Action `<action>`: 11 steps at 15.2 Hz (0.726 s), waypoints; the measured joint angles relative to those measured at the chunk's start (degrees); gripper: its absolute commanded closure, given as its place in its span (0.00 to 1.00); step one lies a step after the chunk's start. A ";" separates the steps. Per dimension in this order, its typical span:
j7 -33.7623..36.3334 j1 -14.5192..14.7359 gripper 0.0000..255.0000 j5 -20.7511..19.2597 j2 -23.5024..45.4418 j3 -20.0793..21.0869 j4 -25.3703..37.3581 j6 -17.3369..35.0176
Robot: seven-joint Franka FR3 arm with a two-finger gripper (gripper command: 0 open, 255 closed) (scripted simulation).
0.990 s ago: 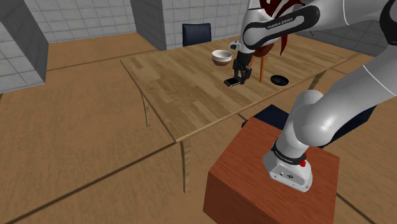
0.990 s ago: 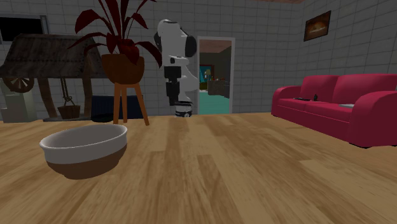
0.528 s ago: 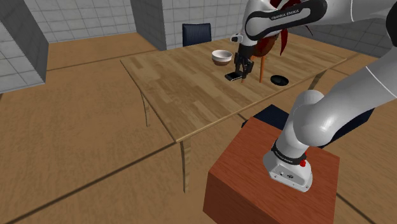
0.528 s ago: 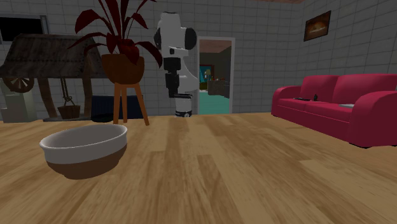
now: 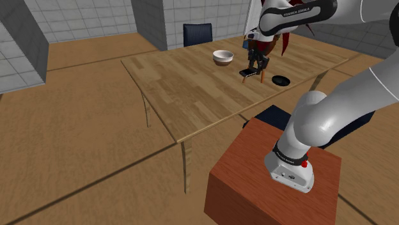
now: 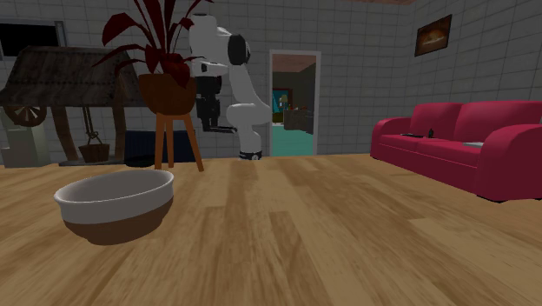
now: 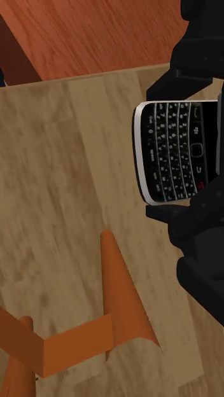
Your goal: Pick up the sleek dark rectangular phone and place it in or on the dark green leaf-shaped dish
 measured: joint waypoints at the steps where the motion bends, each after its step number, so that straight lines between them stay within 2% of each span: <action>1: -1.31 -0.53 1.00 -0.52 -0.14 -0.99 0.11 0.07; 8: -12.02 -2.40 1.00 -2.41 1.80 -9.86 5.38 -0.93; 11: -16.72 -1.68 1.00 -1.97 4.00 -14.36 8.80 -1.13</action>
